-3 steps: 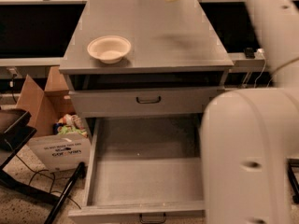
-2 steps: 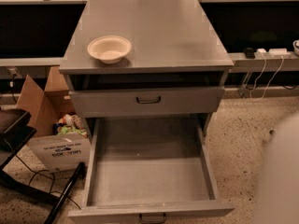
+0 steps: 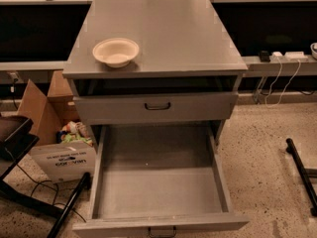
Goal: Place sponge into middle drawer
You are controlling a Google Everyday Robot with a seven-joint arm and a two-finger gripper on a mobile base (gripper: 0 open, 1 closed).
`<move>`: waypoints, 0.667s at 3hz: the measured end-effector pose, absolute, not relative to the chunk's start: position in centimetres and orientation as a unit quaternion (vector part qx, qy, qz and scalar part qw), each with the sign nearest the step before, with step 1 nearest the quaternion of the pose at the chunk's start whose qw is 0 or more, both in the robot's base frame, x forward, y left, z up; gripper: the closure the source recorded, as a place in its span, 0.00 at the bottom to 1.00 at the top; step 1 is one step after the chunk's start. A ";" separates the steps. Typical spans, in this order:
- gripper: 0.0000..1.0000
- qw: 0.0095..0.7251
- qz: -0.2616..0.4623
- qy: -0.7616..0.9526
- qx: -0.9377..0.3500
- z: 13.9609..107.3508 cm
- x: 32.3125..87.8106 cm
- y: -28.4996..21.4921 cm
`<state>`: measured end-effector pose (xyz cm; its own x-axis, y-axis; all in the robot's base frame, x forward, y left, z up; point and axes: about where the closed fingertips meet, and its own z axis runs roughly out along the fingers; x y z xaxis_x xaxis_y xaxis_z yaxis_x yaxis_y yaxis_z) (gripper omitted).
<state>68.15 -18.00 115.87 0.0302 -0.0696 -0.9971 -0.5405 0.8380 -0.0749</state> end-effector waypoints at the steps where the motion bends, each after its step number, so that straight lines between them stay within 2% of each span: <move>1: 1.00 0.640 0.251 0.698 -0.201 106.7 65.8 -17.4; 2: 1.00 0.536 0.341 0.756 -0.159 89.4 62.4 -16.1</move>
Offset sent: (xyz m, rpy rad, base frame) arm -0.1106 0.0756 -0.5224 0.2682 0.8616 0.2950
